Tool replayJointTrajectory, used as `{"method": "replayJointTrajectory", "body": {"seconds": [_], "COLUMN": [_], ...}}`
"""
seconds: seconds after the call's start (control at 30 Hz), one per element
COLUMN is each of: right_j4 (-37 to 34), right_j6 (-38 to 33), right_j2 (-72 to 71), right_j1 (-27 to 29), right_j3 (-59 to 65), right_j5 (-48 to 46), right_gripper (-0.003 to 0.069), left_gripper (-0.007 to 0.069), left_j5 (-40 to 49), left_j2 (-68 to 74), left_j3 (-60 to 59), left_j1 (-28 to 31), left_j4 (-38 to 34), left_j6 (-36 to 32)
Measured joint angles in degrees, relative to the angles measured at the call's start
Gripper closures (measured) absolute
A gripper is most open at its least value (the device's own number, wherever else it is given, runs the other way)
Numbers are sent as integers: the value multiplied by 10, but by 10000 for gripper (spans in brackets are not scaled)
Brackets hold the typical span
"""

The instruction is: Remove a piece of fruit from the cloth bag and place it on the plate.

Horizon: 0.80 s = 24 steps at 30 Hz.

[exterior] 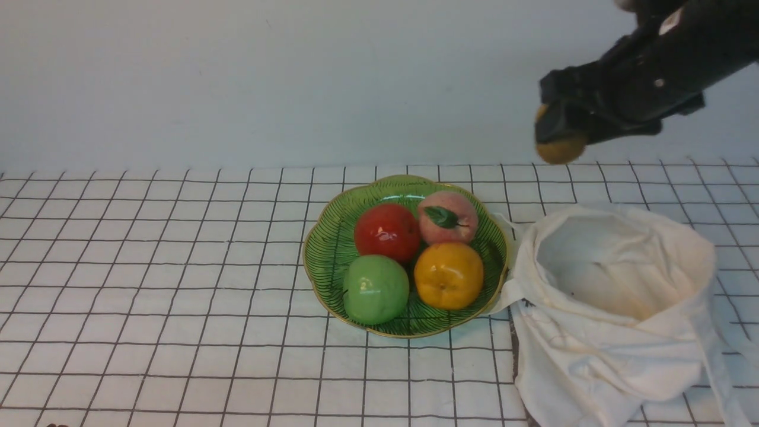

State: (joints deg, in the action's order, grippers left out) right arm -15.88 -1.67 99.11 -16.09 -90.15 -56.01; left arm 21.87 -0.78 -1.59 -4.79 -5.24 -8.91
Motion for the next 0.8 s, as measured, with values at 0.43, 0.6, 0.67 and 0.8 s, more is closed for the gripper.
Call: {"method": "replayJointTrajectory", "body": {"seconds": [0.43,0.6,0.67,0.8], "right_j4": [-23,-17,-5,27], "right_j6": [-46,-47,-48,-48], "right_j2": [152,155,154,147], "right_j1": [-121,-122,-122,-122], "right_j3": [0,-2,-12,-63], "right_j5": [128,134,121,54], "right_gripper": [74,-27,-32,-27], "left_gripper": [632,632,632,632], "left_j5": [0,0,0,0], "left_j2": [0,0,0,0], "left_j3": [0,0,0,0], "left_j1": [0,0,0,0], "left_j4": [0,0,0,0], "left_j6": [0,0,0,0]}}
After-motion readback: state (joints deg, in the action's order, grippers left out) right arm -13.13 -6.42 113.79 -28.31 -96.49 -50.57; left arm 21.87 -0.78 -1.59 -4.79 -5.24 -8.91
